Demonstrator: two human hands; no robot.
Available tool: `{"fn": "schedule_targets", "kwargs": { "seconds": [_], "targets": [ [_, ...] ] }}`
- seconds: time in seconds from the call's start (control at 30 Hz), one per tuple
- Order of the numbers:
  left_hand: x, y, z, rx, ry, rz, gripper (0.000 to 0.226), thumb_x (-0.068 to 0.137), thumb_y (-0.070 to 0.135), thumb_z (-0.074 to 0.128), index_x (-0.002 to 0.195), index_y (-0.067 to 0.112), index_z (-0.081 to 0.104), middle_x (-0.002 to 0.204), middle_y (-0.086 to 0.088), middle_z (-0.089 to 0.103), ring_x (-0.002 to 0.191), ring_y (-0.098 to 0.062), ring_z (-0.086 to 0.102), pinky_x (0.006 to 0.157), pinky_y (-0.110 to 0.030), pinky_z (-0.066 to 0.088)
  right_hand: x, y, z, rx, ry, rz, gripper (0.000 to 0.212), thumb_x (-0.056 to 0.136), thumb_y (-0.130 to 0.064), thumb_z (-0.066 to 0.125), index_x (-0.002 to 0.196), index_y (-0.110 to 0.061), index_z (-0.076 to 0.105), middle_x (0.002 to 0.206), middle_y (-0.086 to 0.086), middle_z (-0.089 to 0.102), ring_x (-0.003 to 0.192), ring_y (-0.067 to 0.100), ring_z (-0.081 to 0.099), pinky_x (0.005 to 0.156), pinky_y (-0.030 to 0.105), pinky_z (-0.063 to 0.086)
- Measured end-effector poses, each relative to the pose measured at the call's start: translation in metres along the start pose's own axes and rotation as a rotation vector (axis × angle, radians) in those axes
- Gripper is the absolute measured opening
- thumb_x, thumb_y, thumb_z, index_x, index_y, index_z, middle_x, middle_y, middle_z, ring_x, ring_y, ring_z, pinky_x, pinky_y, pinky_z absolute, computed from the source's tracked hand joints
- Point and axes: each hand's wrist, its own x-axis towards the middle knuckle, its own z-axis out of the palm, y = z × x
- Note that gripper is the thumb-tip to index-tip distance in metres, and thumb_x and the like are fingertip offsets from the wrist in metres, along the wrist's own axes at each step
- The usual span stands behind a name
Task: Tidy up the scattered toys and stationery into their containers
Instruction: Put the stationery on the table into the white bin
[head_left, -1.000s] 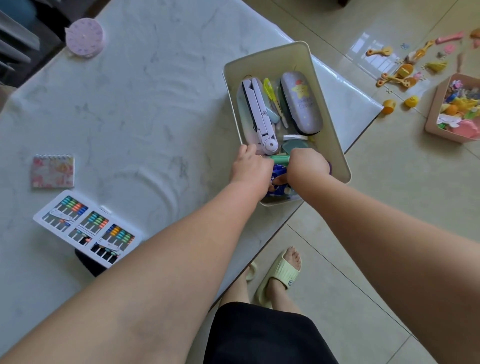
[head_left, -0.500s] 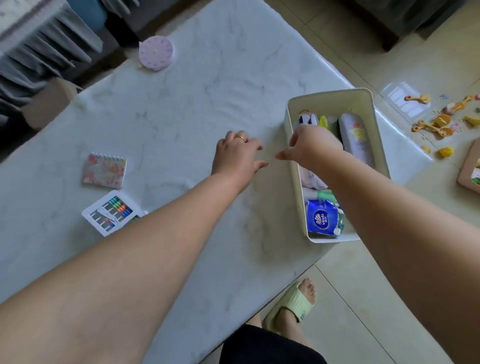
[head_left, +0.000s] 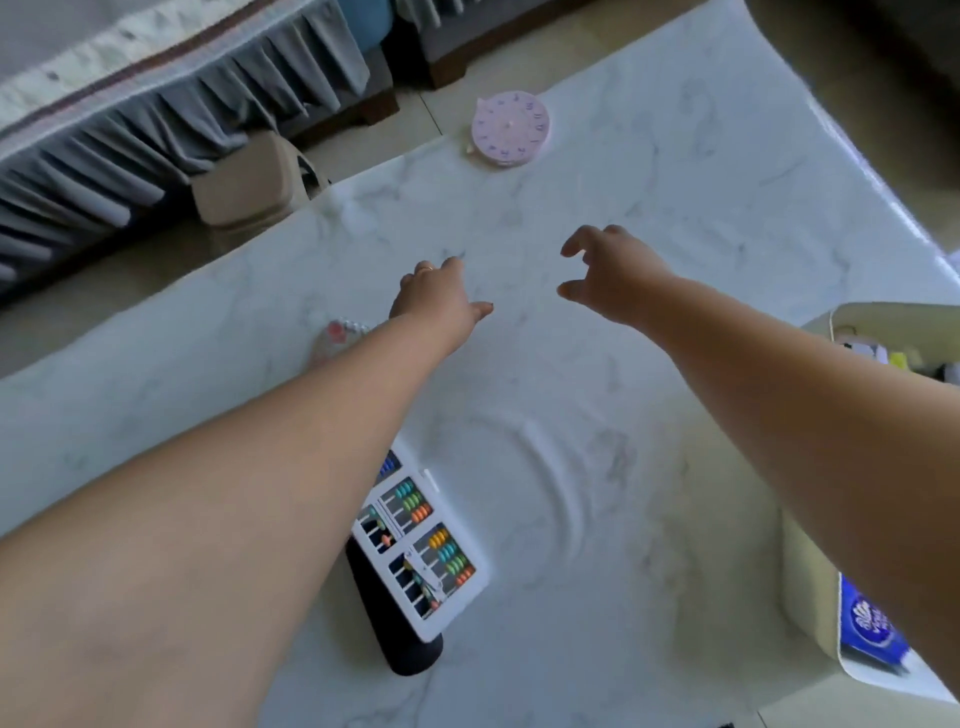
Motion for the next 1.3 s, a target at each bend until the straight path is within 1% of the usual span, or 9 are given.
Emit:
{"fn": "schedule_targets", "kwargs": {
  "seconds": [0.3, 0.47, 0.57, 0.67, 0.73, 0.8, 0.97, 1.13, 1.3],
  "targets": [
    [0.095, -0.010, -0.023, -0.085, 0.019, 0.063, 0.068, 0.092, 0.042, 0.055, 0.147, 0.018, 0.024, 0.145, -0.013, 0.033, 0.133, -0.032, 0.036, 0.101, -0.039, 0.039, 0.112, -0.033, 0.001, -0.057, 0.096, -0.023, 0.056, 0.088, -0.021, 0.060, 0.140, -0.022, 0.041, 0.137, 0.012, 0.040, 0.114, 0.034, 0.052, 0.083, 0.034, 0.042],
    [0.154, 0.006, -0.034, -0.030, 0.074, 0.132, 0.070, 0.095, 0.040, 0.051, 0.151, 0.015, 0.016, 0.150, -0.014, 0.029, 0.138, -0.032, 0.029, 0.105, -0.041, 0.034, 0.172, -0.044, -0.002, -0.057, 0.196, -0.026, 0.060, 0.087, -0.011, 0.057, 0.143, -0.019, 0.037, 0.138, 0.014, 0.038, 0.119, 0.036, 0.047, 0.089, 0.035, 0.043],
    [0.182, 0.021, -0.035, -0.104, 0.103, 0.133, 0.066, 0.094, 0.039, 0.054, 0.145, 0.011, 0.024, 0.144, -0.017, 0.037, 0.133, -0.033, 0.037, 0.102, -0.039, 0.037, 0.198, -0.041, 0.000, 0.070, 0.243, 0.033, 0.062, 0.086, -0.013, 0.058, 0.144, -0.018, 0.034, 0.139, 0.013, 0.035, 0.121, 0.034, 0.048, 0.094, 0.034, 0.042],
    [0.209, 0.034, -0.034, -0.288, 0.153, 0.074, 0.061, 0.090, 0.038, 0.059, 0.137, 0.008, 0.035, 0.137, -0.017, 0.042, 0.126, -0.033, 0.046, 0.101, -0.037, 0.042, 0.219, -0.032, 0.004, 0.365, 0.227, 0.172, 0.077, 0.084, -0.028, 0.068, 0.148, -0.016, 0.026, 0.144, 0.009, 0.029, 0.125, 0.026, 0.046, 0.103, 0.030, 0.040],
    [0.225, 0.040, -0.029, -0.401, 0.159, 0.001, 0.058, 0.090, 0.037, 0.060, 0.134, 0.007, 0.039, 0.137, -0.015, 0.043, 0.124, -0.031, 0.048, 0.103, -0.036, 0.041, 0.230, -0.030, 0.007, 0.496, 0.219, 0.226, 0.079, 0.082, -0.037, 0.071, 0.146, -0.018, 0.030, 0.143, 0.006, 0.030, 0.126, 0.021, 0.046, 0.107, 0.031, 0.039],
    [0.239, 0.042, -0.023, -0.536, 0.174, -0.064, 0.054, 0.089, 0.036, 0.062, 0.132, 0.010, 0.044, 0.135, -0.010, 0.048, 0.122, -0.027, 0.051, 0.103, -0.036, 0.043, 0.239, -0.031, 0.010, 0.525, 0.230, 0.240, 0.073, 0.079, -0.042, 0.073, 0.140, -0.022, 0.038, 0.138, 0.003, 0.034, 0.122, 0.019, 0.048, 0.106, 0.030, 0.039],
    [0.234, 0.037, -0.016, -0.671, 0.145, -0.072, 0.049, 0.086, 0.028, 0.065, 0.129, 0.013, 0.048, 0.129, -0.006, 0.055, 0.118, -0.024, 0.054, 0.101, -0.036, 0.046, 0.246, -0.029, 0.005, 0.625, 0.241, 0.309, 0.053, 0.082, -0.042, 0.070, 0.124, -0.018, 0.049, 0.132, 0.001, 0.043, 0.101, 0.014, 0.053, 0.094, 0.028, 0.047],
    [0.198, 0.029, 0.004, -0.501, 0.086, -0.028, 0.046, 0.087, 0.033, 0.060, 0.129, 0.017, 0.048, 0.123, -0.012, 0.057, 0.115, -0.031, 0.055, 0.099, -0.038, 0.046, 0.211, -0.023, 0.014, 0.583, 0.182, 0.289, 0.049, 0.089, -0.037, 0.063, 0.128, -0.013, 0.047, 0.116, 0.000, 0.054, 0.098, 0.016, 0.054, 0.077, 0.028, 0.048],
    [0.142, 0.005, 0.025, -0.464, 0.026, -0.032, 0.048, 0.087, 0.033, 0.064, 0.133, 0.025, 0.050, 0.128, -0.012, 0.052, 0.120, -0.031, 0.050, 0.103, -0.034, 0.042, 0.144, -0.017, 0.040, 0.527, 0.126, 0.302, 0.051, 0.086, -0.041, 0.067, 0.124, -0.011, 0.050, 0.111, 0.002, 0.056, 0.095, 0.020, 0.055, 0.078, 0.033, 0.050]
  ]
}}
